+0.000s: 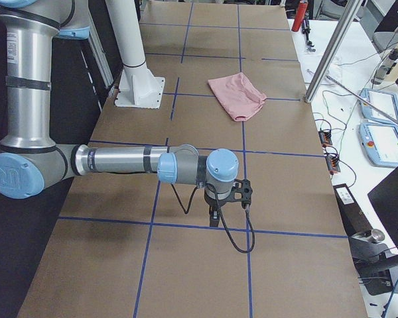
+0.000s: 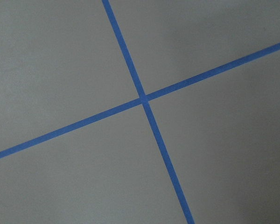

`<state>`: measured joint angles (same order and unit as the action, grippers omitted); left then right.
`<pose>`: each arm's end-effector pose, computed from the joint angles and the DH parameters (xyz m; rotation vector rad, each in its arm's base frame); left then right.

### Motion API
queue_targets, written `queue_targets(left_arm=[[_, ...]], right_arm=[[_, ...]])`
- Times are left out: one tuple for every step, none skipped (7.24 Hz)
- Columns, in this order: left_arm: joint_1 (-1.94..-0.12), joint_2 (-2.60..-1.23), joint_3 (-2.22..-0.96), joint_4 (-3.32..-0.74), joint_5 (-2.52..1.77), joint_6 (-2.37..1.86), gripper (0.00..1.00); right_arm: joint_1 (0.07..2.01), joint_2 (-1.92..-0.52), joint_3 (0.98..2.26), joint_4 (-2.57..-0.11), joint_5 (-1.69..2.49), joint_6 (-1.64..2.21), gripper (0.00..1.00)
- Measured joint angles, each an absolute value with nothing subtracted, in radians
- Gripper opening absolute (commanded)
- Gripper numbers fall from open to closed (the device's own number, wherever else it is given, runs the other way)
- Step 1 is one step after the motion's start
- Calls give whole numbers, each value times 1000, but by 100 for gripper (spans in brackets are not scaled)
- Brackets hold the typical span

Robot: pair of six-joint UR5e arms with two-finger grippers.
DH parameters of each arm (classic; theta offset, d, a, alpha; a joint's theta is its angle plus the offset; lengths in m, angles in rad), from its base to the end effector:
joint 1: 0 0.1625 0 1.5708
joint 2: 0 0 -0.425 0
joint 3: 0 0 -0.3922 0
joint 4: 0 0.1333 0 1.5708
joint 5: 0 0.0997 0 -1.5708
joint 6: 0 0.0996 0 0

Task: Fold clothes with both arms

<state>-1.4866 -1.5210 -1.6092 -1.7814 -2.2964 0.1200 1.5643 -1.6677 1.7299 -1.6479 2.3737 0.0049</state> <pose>-0.0263 -0.4874 0.6447 0.2039 0.7217 0.2668 0.0587 -0.4494 0.6318 -0.0187 -0.8028 0.0045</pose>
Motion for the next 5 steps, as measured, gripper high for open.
queue_targets(left_arm=[[-1486,-1521,-1609,-1781,-2296,118,100],[-1486,-1521,-1609,-1781,-2297,117,100],[-1486,-1520,-1609,-1781,-2298,116,100],[-1487,-1519,-1609,-1779,-2300,103,100],[-1487,-1518,-1609,-1765,-2303,77,100]], right_arm=[[1555,-1667,1725,-1629,2367,33,100],[1548,-1667,1722,-1615,2364,55,100],[1545,-1667,1719,-1608,2363,62,100],[1544,-1667,1718,-1606,2363,63,100],[1544,-1667,1719,-1605,2364,61,100]])
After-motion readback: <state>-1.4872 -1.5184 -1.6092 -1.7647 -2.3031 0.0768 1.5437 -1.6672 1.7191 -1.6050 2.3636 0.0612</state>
